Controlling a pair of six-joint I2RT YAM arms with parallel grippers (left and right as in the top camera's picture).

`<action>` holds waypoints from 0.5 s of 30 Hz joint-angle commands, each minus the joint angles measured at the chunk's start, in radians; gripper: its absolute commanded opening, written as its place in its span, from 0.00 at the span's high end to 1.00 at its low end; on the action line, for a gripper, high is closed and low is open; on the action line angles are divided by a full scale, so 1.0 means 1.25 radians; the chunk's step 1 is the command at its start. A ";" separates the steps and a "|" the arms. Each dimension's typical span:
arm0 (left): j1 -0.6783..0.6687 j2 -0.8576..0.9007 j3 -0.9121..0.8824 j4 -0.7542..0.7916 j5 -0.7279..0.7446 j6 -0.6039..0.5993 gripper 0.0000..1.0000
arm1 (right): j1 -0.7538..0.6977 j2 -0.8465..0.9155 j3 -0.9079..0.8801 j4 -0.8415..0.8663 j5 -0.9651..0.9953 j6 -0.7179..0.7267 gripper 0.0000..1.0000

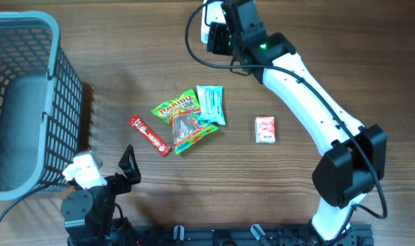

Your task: Scan the item barcode

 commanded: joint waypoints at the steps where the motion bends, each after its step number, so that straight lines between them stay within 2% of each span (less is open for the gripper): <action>1: -0.004 -0.004 -0.003 0.002 -0.008 0.013 0.00 | 0.001 0.054 0.010 0.088 0.078 -0.072 0.46; 8: -0.004 -0.004 -0.003 0.002 -0.008 0.012 0.00 | 0.001 0.149 0.010 0.350 0.107 -0.214 0.43; 15: -0.004 -0.004 -0.003 0.002 -0.008 0.013 0.00 | 0.001 0.280 0.010 0.635 0.205 -0.338 0.44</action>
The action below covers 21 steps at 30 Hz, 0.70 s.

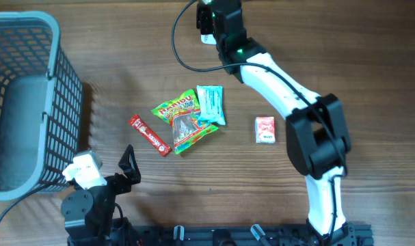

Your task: Scan the item barcode

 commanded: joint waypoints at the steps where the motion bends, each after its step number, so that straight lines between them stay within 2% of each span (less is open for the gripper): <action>1: -0.004 -0.004 -0.003 0.001 -0.008 0.013 0.00 | 0.001 0.079 0.011 0.119 0.066 -0.108 0.44; 4: -0.004 -0.004 -0.003 0.001 -0.008 0.013 0.00 | 0.001 0.117 0.011 0.211 0.066 -0.141 0.46; 12: -0.004 -0.004 -0.003 0.001 -0.008 0.013 0.00 | -0.013 0.134 0.011 0.234 0.060 -0.139 0.47; 17: -0.004 -0.004 -0.003 0.001 -0.008 0.013 0.00 | -0.013 0.098 0.011 0.179 0.060 -0.139 0.47; 21: -0.004 -0.004 -0.003 0.001 -0.008 0.013 0.00 | -0.021 0.006 0.011 0.056 0.061 -0.140 0.46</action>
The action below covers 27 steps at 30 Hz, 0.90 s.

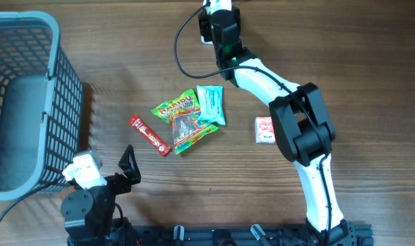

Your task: Scan the item barcode

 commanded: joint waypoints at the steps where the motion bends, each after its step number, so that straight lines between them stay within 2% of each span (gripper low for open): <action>1: -0.004 -0.004 -0.003 0.002 -0.008 0.012 0.00 | -0.015 -0.151 0.013 -0.107 0.016 -0.014 0.46; 5: -0.004 -0.004 -0.003 0.002 -0.008 0.012 0.00 | -0.059 -0.280 0.013 -0.347 0.016 -0.011 0.46; 9: -0.004 -0.004 -0.003 0.002 -0.008 0.012 0.00 | -0.150 -0.370 0.013 -0.553 0.016 -0.010 0.46; 16: -0.004 -0.004 -0.003 0.002 -0.008 0.012 0.00 | -0.383 -0.390 0.013 -0.878 -0.001 0.085 0.48; 19: -0.004 -0.004 -0.003 0.002 -0.008 0.012 0.00 | -0.503 -0.390 0.013 -0.954 -0.069 0.109 0.48; 22: -0.004 -0.004 -0.003 0.002 -0.008 0.012 0.00 | -0.652 -0.387 0.013 -0.985 -0.206 0.175 0.45; 27: -0.004 -0.004 -0.003 0.002 -0.008 0.012 0.00 | -0.807 -0.354 0.013 -0.988 -0.212 0.248 0.43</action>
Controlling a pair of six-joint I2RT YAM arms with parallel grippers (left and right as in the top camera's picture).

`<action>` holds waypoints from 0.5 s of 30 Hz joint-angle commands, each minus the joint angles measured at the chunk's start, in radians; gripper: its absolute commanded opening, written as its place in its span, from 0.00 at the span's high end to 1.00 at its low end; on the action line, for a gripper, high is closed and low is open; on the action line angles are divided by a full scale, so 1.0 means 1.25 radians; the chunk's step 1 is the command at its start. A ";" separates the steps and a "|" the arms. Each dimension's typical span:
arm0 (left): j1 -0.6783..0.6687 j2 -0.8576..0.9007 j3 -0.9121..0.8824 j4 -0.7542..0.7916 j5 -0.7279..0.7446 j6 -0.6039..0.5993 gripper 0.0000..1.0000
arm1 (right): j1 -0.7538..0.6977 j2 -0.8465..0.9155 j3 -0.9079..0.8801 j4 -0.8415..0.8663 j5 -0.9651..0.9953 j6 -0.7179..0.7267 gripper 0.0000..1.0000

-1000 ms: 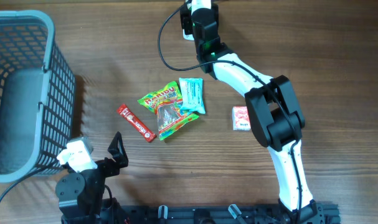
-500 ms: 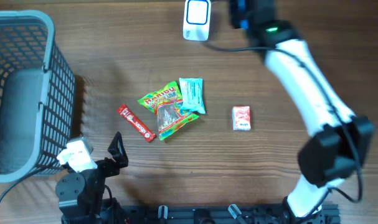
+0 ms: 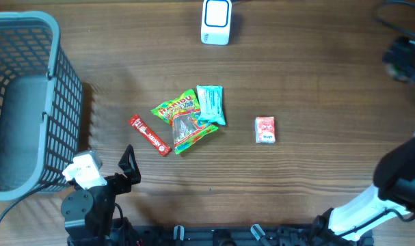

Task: Scan the item barcode
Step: 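Carry the jar to the far right edge and set it down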

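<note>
A white barcode scanner point(image 3: 215, 21) lies at the far middle of the table, uncovered. The items lie in the centre: a Haribo bag point(image 3: 182, 119), a teal packet point(image 3: 210, 104) partly under it, a red stick packet point(image 3: 149, 134) and a small red packet point(image 3: 264, 129). My right arm reaches in from the bottom right, and its gripper point(image 3: 400, 57) is a dark blur at the right edge, far from everything. My left gripper point(image 3: 129, 164) rests near the front left, holding nothing I can see. This view does not show how the jaws of either gripper stand.
A grey wire basket point(image 3: 22, 102) fills the left side of the table. The left arm's base point(image 3: 84, 205) sits just in front of it. The right arm's white link point(image 3: 361, 208) runs along the lower right corner.
My right arm was stretched across the table with its wrist over the scanner; it is now at the far right edge, and the scanner shows in full. The items and the left arm have not moved.
At all three earlier moments my right wrist was at the far middle of the table, over the white scanner, with the arm's pose shifting each time. Now it is off to the right edge. The packets stayed in place throughout.
</note>
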 commanded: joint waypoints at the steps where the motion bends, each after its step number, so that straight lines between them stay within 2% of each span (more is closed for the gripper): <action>1: -0.004 -0.004 -0.003 0.002 -0.008 0.012 0.00 | -0.085 0.042 0.006 -0.004 -0.037 0.085 0.42; 5: -0.004 -0.004 -0.003 0.002 -0.008 0.012 0.00 | -0.139 0.101 0.006 0.000 -0.040 0.135 0.39; 9: -0.004 -0.004 -0.003 0.002 -0.008 0.012 0.00 | -0.157 0.201 0.006 -0.005 -0.047 0.172 0.42; 15: -0.004 -0.004 -0.003 0.002 -0.008 0.012 0.00 | -0.180 0.237 0.007 0.039 -0.043 0.169 0.33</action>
